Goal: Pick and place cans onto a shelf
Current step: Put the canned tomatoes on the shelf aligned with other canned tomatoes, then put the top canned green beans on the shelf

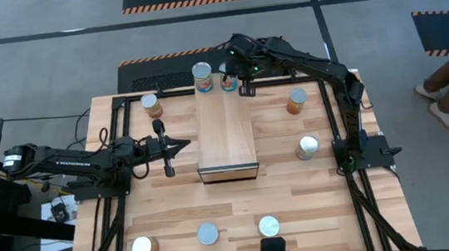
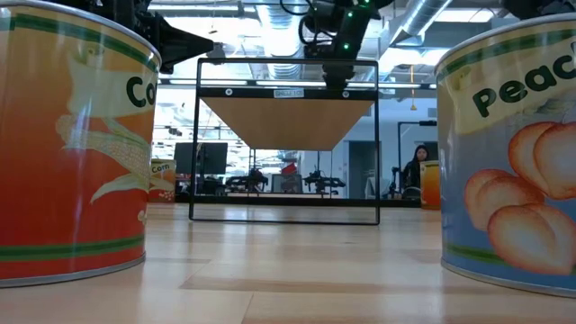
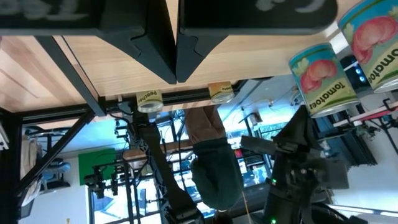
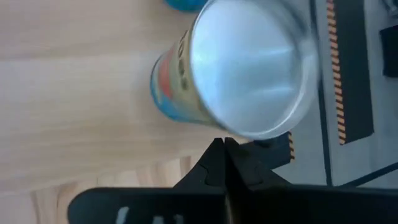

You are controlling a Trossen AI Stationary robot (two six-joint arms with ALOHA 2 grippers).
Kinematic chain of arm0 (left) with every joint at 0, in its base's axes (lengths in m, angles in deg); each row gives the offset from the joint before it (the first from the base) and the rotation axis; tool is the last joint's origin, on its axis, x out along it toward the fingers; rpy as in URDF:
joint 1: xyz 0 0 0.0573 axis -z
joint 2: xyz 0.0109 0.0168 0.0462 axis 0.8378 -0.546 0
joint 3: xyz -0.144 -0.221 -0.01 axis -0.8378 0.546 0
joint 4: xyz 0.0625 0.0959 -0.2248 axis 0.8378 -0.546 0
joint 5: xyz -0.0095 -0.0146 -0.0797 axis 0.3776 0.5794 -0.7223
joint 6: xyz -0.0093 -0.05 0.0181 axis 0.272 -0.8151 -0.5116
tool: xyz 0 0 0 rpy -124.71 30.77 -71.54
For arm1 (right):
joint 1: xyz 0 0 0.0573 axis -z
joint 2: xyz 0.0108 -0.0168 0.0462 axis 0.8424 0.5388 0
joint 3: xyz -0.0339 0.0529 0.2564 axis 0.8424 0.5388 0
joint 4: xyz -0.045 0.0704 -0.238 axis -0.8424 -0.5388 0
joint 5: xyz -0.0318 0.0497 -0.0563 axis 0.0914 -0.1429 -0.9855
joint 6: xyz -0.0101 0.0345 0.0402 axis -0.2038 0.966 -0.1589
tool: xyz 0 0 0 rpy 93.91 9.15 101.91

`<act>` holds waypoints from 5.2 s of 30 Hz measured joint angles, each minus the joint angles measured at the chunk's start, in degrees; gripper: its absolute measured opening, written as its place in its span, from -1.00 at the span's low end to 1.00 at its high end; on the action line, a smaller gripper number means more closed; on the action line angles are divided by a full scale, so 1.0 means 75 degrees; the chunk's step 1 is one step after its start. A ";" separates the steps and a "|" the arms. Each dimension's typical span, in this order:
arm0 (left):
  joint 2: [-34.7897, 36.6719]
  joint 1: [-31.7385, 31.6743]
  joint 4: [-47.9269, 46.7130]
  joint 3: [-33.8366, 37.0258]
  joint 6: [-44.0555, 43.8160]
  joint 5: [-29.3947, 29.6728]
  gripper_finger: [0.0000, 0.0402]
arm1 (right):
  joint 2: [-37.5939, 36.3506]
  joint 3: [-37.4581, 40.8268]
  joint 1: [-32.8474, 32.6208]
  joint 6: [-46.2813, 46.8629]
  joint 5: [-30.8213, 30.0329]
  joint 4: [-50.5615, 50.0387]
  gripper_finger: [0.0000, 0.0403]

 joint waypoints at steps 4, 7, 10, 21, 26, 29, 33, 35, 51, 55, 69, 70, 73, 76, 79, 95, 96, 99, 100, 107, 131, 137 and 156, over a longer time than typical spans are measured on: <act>0.0000 0.0000 0.0000 0.0000 0.0000 0.0000 -1.00 | 0.0023 0.0050 -0.0019 -0.0028 0.0003 0.0209 -0.94; 0.0000 0.0000 0.0003 0.0000 0.0000 0.0002 -1.00 | 0.0011 0.0048 -0.0064 -0.0028 0.0006 0.0369 -0.96; 0.0000 0.0000 0.0003 0.0000 0.0000 0.0003 -1.00 | 0.0011 0.0048 -0.0066 -0.0031 0.0021 0.0404 -0.96; 0.0004 0.0000 0.0000 0.0000 0.0002 0.0006 -1.00 | -0.0447 0.0048 -0.0121 -0.0040 0.0344 0.0290 -0.98; 0.0006 0.0000 -0.0029 0.0000 0.0003 0.0006 -1.00 | -0.1400 0.1051 -0.0101 0.0100 0.1090 0.1494 -0.98; 0.0006 0.0000 -0.0086 0.0000 -0.0009 0.0006 -1.00 | -0.2270 0.2523 -0.0112 0.0261 0.1356 0.2833 -0.98; 0.0006 0.0000 -0.0105 0.0000 -0.0122 0.0006 -1.00 | -0.3554 0.4900 -0.0121 0.0629 0.1486 0.4732 -0.98; 0.0006 0.0000 -0.0108 0.0000 -0.0125 0.0009 -1.00 | -0.4201 0.6086 -0.0121 0.0783 0.1486 0.5636 -0.97; 0.0006 0.0000 -0.0114 0.0000 -0.0123 0.0012 -1.00 | -0.7341 0.9440 0.0441 0.3379 -0.0024 0.3930 -0.85; 0.0006 0.0000 -0.0114 0.0000 -0.0147 0.0012 -1.00 | -0.7100 0.9440 0.0677 0.3797 -0.0670 0.2842 -0.75; 0.0006 0.0000 -0.0195 0.0000 -0.0154 0.0012 -1.00 | -0.5340 0.9440 0.0852 0.3533 -0.1201 0.3343 -0.23; 0.0006 0.0000 -0.0196 0.0000 -0.0152 0.0012 -1.00 | -0.5231 0.9440 0.0852 0.3532 -0.1208 0.3404 -0.20; 0.0006 0.0000 -0.0204 0.0000 -0.0152 0.0012 -1.00 | -0.4956 0.9440 0.0851 0.3436 -0.1352 0.3546 -0.17; 0.0006 0.0000 -0.0205 0.0000 -0.0152 0.0012 -1.00 | -0.4749 0.9428 0.0846 0.3285 -0.1661 0.3672 -0.21; 0.0006 0.0000 -0.0204 0.0000 -0.0152 0.0012 -1.00 | -0.4623 0.9417 0.0847 0.3140 -0.1809 0.3755 -0.34; 0.0006 0.0000 -0.0204 0.0000 -0.0149 0.0012 -1.00 | -0.5350 0.9044 -0.0002 0.3569 -0.1662 0.2116 -0.93; 0.0006 0.0000 -0.0204 0.0000 -0.0149 0.0012 -1.00 | -0.5463 0.8923 -0.0170 0.3799 -0.1657 0.1772 -0.95; 0.0006 0.0000 -0.0207 0.0000 -0.0152 0.0015 -1.00 | -0.5807 0.8614 -0.0843 0.4516 -0.1212 0.0735 -0.98; 0.0006 0.0000 -0.0204 0.0000 -0.0152 0.0023 -1.00 | -0.5914 0.8497 -0.1112 0.4734 -0.0923 0.0521 -0.97; 0.0006 0.0000 -0.0204 0.0000 -0.0205 0.0047 -1.00 | -0.6705 0.7765 -0.3078 0.5936 0.0452 -0.0077 -0.97; 0.0009 -0.0002 -0.0181 0.0000 -0.0223 0.0047 -1.00 | -0.4340 0.2902 -0.4652 0.4526 -0.1078 0.0719 -0.98; 0.0009 -0.0003 -0.0201 0.0000 -0.0216 0.0052 -1.00 | -0.2639 0.1060 -0.3821 0.3420 -0.0819 -0.0435 -0.98; 0.0009 -0.0003 -0.0213 0.0000 -0.0201 0.0064 -1.00 | 0.0003 -0.0812 -0.2236 0.1917 -0.0396 -0.1447 -0.97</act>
